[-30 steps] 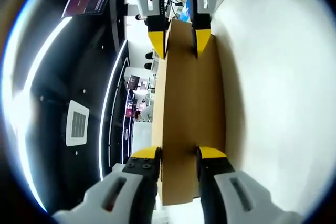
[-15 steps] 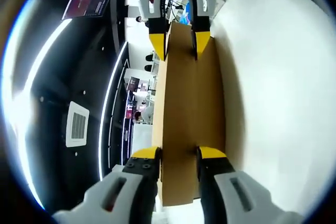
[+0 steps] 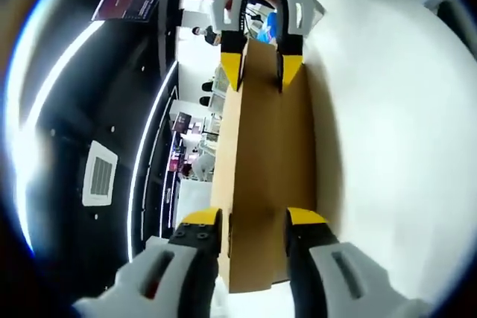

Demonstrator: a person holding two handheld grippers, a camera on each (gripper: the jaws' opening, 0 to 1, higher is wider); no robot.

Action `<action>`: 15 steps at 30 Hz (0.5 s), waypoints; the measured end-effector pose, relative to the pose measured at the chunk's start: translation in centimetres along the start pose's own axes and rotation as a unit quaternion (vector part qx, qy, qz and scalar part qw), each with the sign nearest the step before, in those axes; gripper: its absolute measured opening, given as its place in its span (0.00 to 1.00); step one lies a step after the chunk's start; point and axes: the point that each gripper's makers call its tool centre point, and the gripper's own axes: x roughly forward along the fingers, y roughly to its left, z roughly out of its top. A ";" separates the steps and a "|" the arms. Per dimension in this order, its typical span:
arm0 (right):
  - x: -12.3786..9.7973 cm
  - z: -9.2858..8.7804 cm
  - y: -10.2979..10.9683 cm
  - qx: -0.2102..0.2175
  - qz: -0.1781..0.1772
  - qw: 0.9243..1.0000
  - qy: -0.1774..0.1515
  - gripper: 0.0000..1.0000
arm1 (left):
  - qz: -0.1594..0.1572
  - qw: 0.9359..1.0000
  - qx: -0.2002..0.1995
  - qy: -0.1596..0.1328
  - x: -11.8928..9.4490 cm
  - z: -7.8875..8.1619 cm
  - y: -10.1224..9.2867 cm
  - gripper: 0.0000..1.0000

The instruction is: Operate the shoe box by opening the lid, removing the specified soft item, and placing it in the target area until the item is outside and the box remains undamaged.

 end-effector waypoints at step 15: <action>0.0 0.1 -0.1 0.000 0.002 1.000 0.004 0.30 | -0.080 0.958 -0.266 -0.075 -4.6 0.8 0.2 0.65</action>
